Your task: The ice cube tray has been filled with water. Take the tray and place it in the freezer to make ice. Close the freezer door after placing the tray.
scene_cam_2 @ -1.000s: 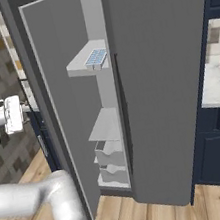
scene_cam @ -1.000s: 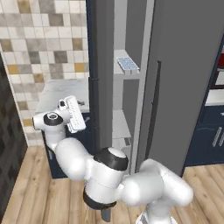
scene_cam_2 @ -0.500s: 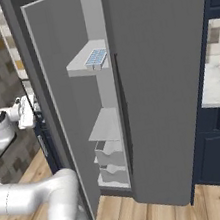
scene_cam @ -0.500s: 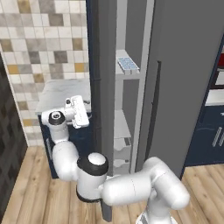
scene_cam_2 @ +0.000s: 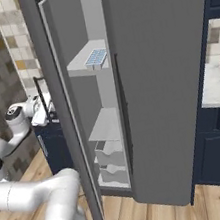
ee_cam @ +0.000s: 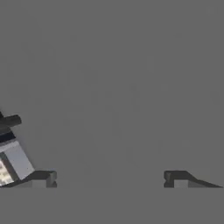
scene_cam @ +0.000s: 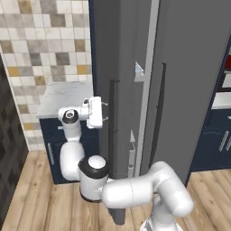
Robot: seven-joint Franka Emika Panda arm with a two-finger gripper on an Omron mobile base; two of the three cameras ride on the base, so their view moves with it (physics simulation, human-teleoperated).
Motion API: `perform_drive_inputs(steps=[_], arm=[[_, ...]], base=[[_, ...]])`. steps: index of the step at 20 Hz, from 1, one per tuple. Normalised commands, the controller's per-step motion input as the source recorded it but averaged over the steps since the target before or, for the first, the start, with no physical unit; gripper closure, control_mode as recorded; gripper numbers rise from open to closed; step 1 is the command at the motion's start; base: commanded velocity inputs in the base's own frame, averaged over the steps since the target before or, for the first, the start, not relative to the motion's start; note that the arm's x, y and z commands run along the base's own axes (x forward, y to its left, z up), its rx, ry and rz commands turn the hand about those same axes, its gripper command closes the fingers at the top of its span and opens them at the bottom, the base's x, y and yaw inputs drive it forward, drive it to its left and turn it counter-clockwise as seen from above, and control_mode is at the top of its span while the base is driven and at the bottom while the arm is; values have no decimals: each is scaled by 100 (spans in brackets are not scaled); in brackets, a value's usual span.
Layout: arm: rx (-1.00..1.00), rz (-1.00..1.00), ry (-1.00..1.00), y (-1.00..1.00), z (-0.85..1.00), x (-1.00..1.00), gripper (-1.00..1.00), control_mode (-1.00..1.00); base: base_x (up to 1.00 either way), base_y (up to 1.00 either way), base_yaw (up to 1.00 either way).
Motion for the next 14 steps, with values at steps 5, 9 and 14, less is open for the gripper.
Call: perform_drive_inputs(steps=[5, 9, 14], arm=[[1, -1, 0, -100, 0, -11, -100, -100], [9, 20, 0, -99, 0, 0, -100, -100], [14, 45, 0, -89, 0, 12, -100, -100]], base=[[0, 0, 0], [0, 0, 0], [0, 0, 0]])
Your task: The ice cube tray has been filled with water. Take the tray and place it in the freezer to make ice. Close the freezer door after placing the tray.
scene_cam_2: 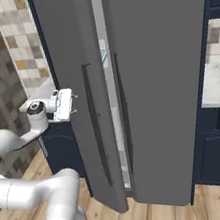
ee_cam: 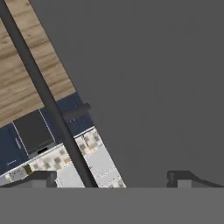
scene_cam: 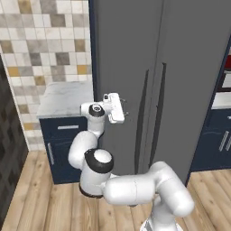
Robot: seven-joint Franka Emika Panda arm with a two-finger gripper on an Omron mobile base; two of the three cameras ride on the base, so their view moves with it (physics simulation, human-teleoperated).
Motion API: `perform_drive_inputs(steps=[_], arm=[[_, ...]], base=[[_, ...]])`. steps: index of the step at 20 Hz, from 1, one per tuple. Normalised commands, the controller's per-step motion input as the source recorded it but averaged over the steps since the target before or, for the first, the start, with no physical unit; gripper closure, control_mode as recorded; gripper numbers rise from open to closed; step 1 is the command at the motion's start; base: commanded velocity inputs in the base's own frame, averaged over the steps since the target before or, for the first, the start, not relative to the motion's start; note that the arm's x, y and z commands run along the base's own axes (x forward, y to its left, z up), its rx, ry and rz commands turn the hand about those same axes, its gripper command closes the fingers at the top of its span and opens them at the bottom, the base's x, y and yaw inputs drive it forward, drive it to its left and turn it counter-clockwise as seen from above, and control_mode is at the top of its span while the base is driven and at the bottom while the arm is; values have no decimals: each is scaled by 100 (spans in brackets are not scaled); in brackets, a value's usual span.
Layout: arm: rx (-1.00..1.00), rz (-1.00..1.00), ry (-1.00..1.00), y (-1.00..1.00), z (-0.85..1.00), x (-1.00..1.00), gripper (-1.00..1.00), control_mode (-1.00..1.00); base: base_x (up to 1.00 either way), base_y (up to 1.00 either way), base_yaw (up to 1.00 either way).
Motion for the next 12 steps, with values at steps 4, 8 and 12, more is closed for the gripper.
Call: perform_drive_inputs(steps=[4, 8, 12], arm=[[15, 60, 0, -86, 0, 15, -100, -100], [14, 62, 0, -83, -1, 30, -100, -100], [13, 58, 4, -74, -1, 71, -100, -100]], base=[[0, 0, 0], [0, 0, 0], [0, 0, 0]])
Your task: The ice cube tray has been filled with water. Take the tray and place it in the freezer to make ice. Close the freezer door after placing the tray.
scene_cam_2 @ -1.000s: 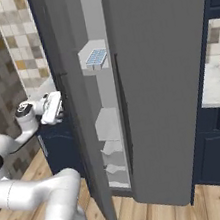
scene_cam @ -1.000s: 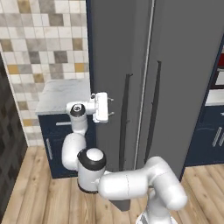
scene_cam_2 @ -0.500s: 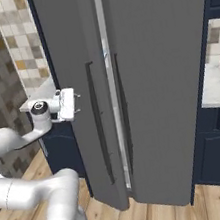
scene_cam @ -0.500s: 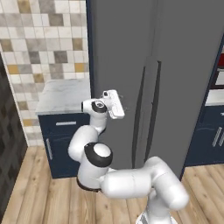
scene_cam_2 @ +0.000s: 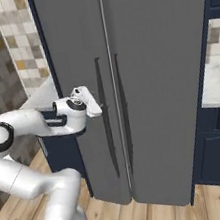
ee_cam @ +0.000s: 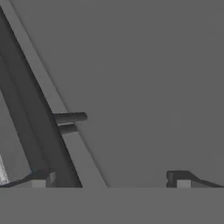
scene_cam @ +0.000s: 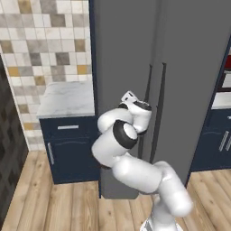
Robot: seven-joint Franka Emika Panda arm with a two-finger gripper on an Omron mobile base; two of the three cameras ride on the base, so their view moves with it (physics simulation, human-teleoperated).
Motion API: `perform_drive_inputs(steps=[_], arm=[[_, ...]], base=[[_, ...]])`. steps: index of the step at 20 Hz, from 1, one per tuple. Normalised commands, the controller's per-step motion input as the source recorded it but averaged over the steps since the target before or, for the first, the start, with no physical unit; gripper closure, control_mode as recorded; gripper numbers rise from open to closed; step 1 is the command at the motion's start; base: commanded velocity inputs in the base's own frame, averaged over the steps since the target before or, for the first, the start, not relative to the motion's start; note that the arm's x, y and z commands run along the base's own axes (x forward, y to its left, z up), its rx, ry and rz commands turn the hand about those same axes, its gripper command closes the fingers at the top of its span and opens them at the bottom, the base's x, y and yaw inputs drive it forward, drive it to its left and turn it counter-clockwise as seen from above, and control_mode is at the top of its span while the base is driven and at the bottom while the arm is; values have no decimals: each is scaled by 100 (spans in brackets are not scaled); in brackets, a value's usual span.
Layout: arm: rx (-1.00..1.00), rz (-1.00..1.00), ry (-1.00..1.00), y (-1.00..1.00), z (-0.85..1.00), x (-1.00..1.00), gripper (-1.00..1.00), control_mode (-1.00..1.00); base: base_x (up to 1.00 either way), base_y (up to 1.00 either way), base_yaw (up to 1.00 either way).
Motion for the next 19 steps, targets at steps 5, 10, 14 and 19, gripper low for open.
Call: perform_drive_inputs(steps=[5, 10, 14, 19], arm=[[9, 44, 24, -23, 0, 100, -100, -100], [1, 28, 41, 0, 0, 100, -100, -100], [0, 21, 49, 9, 0, 100, -100, -100], [-4, 3, 51, 58, 0, 100, -100, -100]], base=[[0, 0, 0], [0, 0, 0], [0, 0, 0], [0, 0, 0]])
